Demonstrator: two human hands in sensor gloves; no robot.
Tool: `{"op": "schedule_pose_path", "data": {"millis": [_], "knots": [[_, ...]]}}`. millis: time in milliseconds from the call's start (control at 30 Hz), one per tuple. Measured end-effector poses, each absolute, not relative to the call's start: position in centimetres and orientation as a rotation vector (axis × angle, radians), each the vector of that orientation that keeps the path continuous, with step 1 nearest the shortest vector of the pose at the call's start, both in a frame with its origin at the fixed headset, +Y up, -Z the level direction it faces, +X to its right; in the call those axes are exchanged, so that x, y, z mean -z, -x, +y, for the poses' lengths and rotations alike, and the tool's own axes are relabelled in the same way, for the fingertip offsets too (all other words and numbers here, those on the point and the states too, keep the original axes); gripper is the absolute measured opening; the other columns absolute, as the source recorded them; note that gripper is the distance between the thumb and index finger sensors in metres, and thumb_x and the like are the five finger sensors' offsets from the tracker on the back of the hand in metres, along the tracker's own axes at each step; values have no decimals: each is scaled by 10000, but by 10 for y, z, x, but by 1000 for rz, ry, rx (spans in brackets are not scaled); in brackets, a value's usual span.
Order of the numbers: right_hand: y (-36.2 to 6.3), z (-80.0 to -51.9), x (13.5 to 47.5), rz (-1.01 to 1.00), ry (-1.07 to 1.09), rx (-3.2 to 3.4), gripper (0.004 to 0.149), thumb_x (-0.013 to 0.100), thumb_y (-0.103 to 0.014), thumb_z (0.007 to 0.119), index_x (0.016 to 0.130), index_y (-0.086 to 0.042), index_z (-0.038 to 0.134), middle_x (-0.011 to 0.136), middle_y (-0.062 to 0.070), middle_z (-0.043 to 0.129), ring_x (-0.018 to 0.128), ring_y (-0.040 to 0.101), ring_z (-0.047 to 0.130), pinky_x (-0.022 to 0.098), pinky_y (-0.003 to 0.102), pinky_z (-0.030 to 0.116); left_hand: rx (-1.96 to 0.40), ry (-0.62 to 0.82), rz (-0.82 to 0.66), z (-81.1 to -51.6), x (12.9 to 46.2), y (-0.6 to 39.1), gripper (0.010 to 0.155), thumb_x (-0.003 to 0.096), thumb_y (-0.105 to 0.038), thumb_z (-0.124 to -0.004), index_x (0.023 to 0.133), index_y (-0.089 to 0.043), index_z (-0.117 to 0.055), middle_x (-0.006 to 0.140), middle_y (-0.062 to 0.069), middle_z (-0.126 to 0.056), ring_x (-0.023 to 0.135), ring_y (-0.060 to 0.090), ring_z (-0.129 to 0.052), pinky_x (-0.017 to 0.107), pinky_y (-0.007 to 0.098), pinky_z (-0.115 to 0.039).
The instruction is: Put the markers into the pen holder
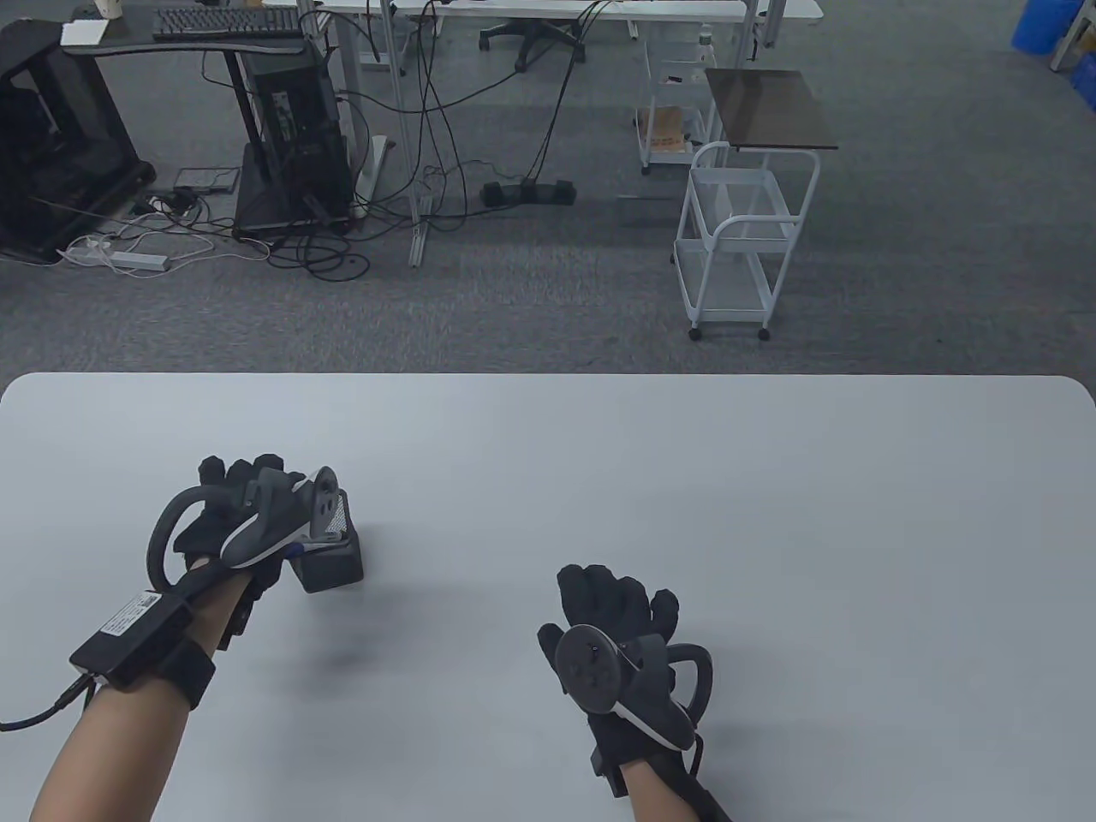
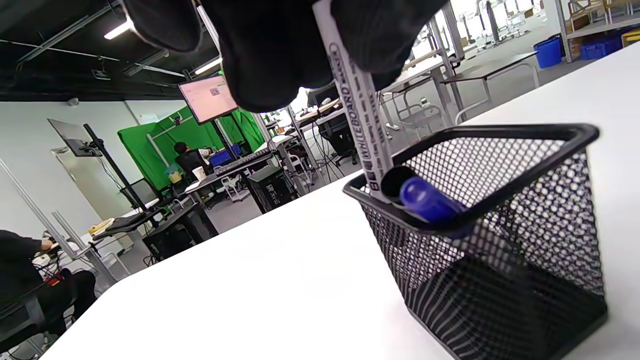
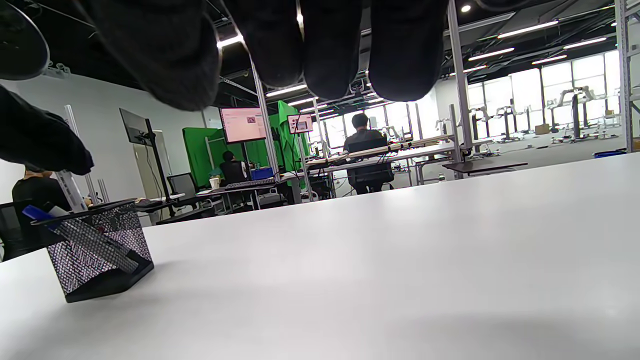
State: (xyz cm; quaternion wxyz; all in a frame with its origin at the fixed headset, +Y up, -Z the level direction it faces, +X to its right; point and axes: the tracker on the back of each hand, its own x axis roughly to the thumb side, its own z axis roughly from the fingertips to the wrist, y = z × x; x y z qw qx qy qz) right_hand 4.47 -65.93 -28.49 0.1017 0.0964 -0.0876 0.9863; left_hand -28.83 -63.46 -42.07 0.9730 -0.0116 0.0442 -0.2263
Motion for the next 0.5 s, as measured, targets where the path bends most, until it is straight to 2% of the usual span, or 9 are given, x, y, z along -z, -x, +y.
{"op": "schedule_pose_path", "data": {"millis": [500], "knots": [[-43, -659, 286, -228, -273, -2936, 681, 597, -459, 773, 1144, -97, 590, 1165, 233, 629, 1007, 567, 703, 650, 791, 389, 432, 67, 82, -653, 429, 298, 390, 600, -427, -689, 975, -533, -715, 1089, -146, -677, 1066, 198, -768, 906, 578, -491]]}}
